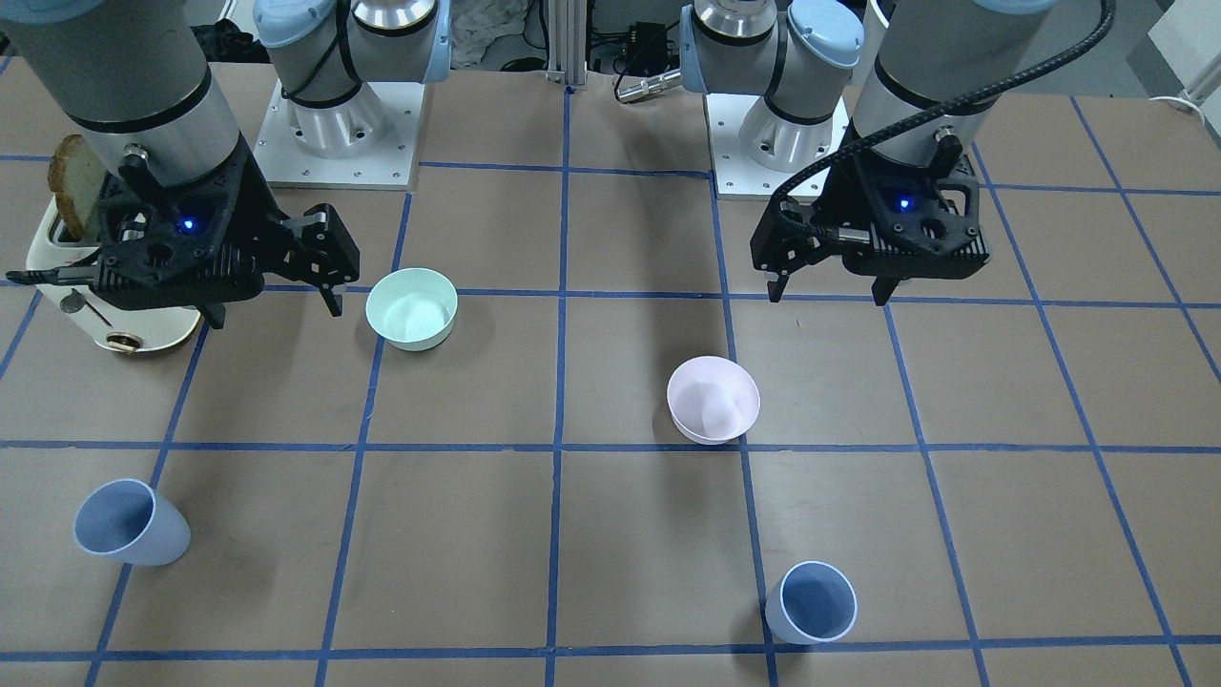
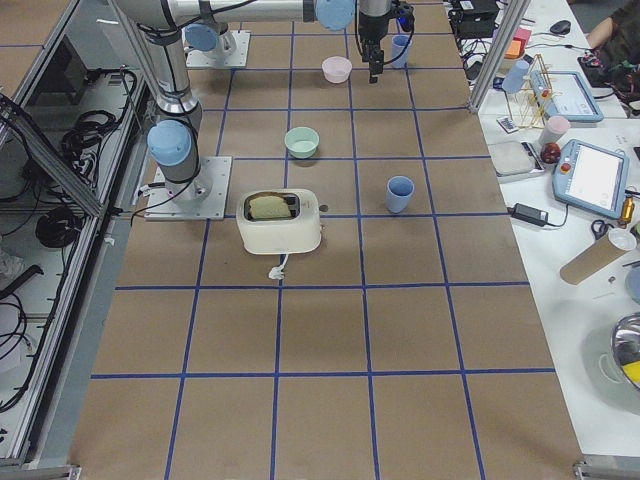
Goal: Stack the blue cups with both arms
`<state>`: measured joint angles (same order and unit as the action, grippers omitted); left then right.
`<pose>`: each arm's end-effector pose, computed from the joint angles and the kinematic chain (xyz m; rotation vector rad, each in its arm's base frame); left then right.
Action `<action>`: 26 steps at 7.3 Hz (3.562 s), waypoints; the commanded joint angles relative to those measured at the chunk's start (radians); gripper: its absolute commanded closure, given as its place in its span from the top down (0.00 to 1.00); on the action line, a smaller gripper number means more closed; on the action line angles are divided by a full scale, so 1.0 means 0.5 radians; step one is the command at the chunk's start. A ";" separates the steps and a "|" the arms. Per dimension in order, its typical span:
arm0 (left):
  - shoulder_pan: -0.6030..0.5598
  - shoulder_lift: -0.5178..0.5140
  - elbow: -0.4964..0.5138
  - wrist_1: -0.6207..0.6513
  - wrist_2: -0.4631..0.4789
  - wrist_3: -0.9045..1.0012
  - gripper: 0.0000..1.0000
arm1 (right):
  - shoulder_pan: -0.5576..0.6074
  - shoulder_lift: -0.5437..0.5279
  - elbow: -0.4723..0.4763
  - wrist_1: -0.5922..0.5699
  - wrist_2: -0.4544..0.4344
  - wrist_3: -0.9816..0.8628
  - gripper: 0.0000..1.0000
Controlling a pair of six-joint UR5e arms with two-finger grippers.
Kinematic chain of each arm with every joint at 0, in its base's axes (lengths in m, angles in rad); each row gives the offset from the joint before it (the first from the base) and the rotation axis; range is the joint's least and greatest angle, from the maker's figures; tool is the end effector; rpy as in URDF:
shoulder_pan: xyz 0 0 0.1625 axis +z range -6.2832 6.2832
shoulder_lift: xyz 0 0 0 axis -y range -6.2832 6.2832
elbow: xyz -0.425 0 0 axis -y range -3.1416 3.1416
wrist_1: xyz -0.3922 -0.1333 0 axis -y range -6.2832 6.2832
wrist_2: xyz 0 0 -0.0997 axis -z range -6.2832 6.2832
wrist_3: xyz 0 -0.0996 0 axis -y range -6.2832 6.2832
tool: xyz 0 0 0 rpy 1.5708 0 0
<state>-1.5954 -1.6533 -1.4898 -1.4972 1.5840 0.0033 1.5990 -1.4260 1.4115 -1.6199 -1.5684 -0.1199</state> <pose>-0.1451 -0.5304 0.4933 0.0429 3.1268 -0.1130 0.1493 -0.5553 0.4957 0.2324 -3.1309 0.0999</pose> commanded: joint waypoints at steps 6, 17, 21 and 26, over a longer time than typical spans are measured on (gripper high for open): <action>0.052 -0.043 0.050 -0.015 0.017 0.012 1.00 | -0.001 0.005 -0.056 -0.046 0.026 0.007 1.00; 0.031 -1.338 0.799 0.396 -0.002 0.104 0.94 | -0.602 0.762 -0.145 -0.570 -0.011 -0.321 1.00; 0.031 -1.360 0.801 0.387 -0.002 0.101 0.00 | -0.744 0.796 -0.117 -0.525 -0.017 -0.478 1.00; -0.450 -1.277 0.869 0.350 -0.002 -0.553 0.00 | -0.765 0.849 0.027 -0.506 -0.026 -0.481 0.82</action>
<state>-1.7290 -2.2898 -1.0633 -1.3189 1.5863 -0.1207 1.2223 -1.0080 1.4060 -1.8684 -1.5807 -0.3589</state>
